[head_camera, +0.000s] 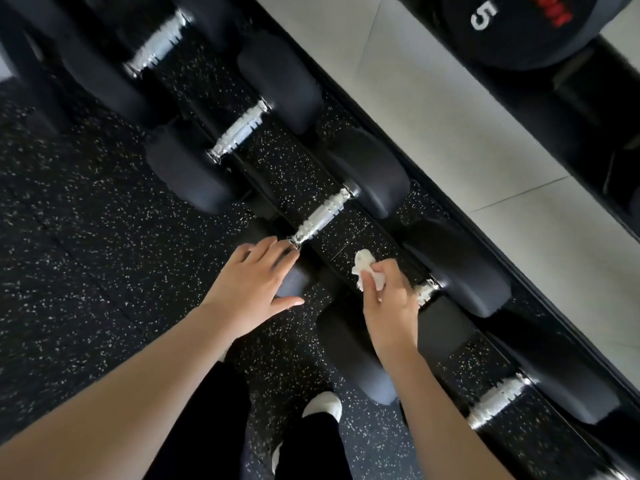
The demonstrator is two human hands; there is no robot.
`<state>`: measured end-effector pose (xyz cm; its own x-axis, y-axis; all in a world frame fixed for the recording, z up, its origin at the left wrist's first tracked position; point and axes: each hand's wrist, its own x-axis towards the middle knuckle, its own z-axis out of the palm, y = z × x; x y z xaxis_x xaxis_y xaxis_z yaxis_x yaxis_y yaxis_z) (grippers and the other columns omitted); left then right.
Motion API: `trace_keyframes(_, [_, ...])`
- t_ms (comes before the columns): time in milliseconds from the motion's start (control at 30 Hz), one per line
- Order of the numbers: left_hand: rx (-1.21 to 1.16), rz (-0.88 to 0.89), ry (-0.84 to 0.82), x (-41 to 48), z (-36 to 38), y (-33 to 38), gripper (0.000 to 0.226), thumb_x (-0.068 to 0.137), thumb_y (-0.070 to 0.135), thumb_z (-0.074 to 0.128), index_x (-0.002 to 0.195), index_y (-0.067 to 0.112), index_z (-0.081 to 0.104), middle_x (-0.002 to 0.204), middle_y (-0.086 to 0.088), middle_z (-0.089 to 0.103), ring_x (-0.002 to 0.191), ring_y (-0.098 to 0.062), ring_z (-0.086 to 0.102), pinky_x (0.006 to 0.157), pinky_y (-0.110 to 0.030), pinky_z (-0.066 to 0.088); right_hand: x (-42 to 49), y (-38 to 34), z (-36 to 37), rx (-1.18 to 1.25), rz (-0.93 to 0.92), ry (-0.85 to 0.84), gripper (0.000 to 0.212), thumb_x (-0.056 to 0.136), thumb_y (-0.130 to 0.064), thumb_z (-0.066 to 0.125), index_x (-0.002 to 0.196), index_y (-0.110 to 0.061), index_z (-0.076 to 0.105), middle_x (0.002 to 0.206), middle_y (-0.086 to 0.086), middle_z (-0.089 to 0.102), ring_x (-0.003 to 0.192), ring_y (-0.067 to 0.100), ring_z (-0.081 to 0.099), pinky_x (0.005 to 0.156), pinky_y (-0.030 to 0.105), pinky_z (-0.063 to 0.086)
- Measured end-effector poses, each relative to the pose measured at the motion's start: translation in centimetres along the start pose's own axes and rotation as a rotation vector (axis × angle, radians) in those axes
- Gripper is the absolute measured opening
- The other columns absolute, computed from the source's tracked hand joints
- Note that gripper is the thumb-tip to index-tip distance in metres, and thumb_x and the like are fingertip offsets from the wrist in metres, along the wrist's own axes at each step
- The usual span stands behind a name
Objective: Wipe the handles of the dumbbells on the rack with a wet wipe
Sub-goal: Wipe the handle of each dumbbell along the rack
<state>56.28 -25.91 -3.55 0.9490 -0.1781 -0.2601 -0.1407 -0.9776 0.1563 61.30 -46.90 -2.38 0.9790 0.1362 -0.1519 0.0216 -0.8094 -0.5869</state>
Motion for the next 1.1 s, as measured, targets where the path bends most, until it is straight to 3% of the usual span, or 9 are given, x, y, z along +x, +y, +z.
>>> trace_keyframes(133, [-0.002, 0.032, -0.06, 1.4, 0.9, -2.8, 0.079, 0.079, 0.065, 0.045, 0.132, 0.008, 0.055, 0.135, -0.013, 0.055, 0.125, -0.032, 0.051, 0.097, -0.047, 0.044, 2.1, -1.8, 2.8, 0.007, 0.116, 0.098, 0.009, 0.09, -0.021, 0.059, 0.097, -0.015, 0.06, 0.102, 0.003, 0.055, 0.077, 0.026, 0.059, 0.062, 0.027, 0.037])
trace_keyframes(200, [-0.019, 0.06, -0.061, 1.9, 1.2, -4.2, 0.079, 0.078, 0.065, 0.046, 0.134, 0.009, 0.054, 0.138, -0.013, 0.053, 0.127, -0.032, 0.05, 0.099, -0.049, 0.043, 3.3, -3.2, 4.3, 0.043, 0.171, 0.146, 0.009, 0.088, -0.017, 0.062, 0.096, -0.013, 0.063, 0.102, 0.001, 0.051, 0.081, 0.024, 0.058, 0.065, 0.025, 0.038])
trace_keyframes(300, [-0.039, 0.109, -0.056, 2.4, 1.8, -5.9, 0.08, 0.077, 0.066, 0.045, 0.135, 0.011, 0.053, 0.141, -0.013, 0.05, 0.13, -0.031, 0.048, 0.101, -0.05, 0.042, 5.0, -5.3, 6.3, 0.063, 0.197, 0.229, 0.01, 0.085, -0.01, 0.065, 0.096, -0.01, 0.067, 0.101, 0.0, 0.05, 0.082, 0.017, 0.054, 0.066, 0.01, 0.038])
trace_keyframes(400, [-0.054, 0.143, -0.071, 2.8, 2.5, -7.2, 0.08, 0.082, 0.068, 0.038, 0.14, 0.015, 0.048, 0.145, -0.013, 0.046, 0.133, -0.03, 0.043, 0.104, -0.05, 0.04, 7.5, -6.9, 7.9, 0.15, 0.287, 0.353, 0.012, 0.084, -0.008, 0.066, 0.096, -0.007, 0.069, 0.101, -0.003, 0.049, 0.081, 0.014, 0.055, 0.068, 0.013, 0.045])
trace_keyframes(500, [-0.106, 0.156, -0.07, 3.1, 3.4, -7.8, 0.08, 0.084, 0.068, 0.026, 0.142, 0.018, 0.045, 0.146, -0.014, 0.044, 0.134, -0.031, 0.043, 0.102, -0.05, 0.042, 9.9, -7.8, 8.9, 0.237, 0.392, 0.521, 0.014, 0.083, -0.008, 0.067, 0.097, -0.007, 0.07, 0.104, -0.004, 0.049, 0.085, 0.017, 0.058, 0.069, 0.011, 0.044])
trace_keyframes(800, [-0.182, 0.181, 0.022, 3.3, 4.3, -8.0, 0.074, 0.082, 0.066, 0.033, 0.139, 0.02, 0.04, 0.141, -0.013, 0.049, 0.133, -0.031, 0.043, 0.091, -0.047, 0.048, 12.8, -7.8, 11.3, 0.425, 0.634, 0.797, 0.009, 0.08, 0.0, 0.068, 0.087, -0.004, 0.07, 0.1, 0.004, 0.058, 0.082, 0.012, 0.055, 0.062, 0.001, 0.042])
trace_keyframes(933, [-0.186, 0.176, 0.026, 3.2, 4.5, -8.1, 0.074, 0.083, 0.065, 0.035, 0.14, 0.019, 0.042, 0.142, -0.013, 0.047, 0.135, -0.03, 0.041, 0.089, -0.045, 0.049, 13.0, -7.4, 11.5, 0.458, 0.629, 0.761, 0.008, 0.079, -0.002, 0.07, 0.08, -0.009, 0.069, 0.087, -0.008, 0.053, 0.071, 0.002, 0.051, 0.059, 0.009, 0.043])
trace_keyframes(1000, [-0.195, 0.182, 0.015, 3.2, 4.6, -8.1, 0.075, 0.083, 0.065, 0.035, 0.141, 0.019, 0.044, 0.142, -0.012, 0.047, 0.135, -0.03, 0.04, 0.088, -0.046, 0.049, 12.7, -7.0, 11.3, 0.43, 0.597, 0.7, 0.008, 0.078, -0.005, 0.072, 0.08, -0.013, 0.07, 0.085, -0.005, 0.058, 0.067, 0.002, 0.05, 0.061, 0.012, 0.043])
trace_keyframes(1100, [-0.201, 0.186, 0.006, 3.2, 4.6, -8.2, 0.075, 0.083, 0.066, 0.034, 0.142, 0.02, 0.041, 0.142, -0.012, 0.046, 0.135, -0.03, 0.04, 0.087, -0.045, 0.049, 12.0, -6.4, 10.9, 0.361, 0.524, 0.582, 0.007, 0.079, -0.007, 0.071, 0.083, -0.012, 0.071, 0.092, 0.003, 0.064, 0.067, 0.003, 0.052, 0.06, 0.005, 0.042])
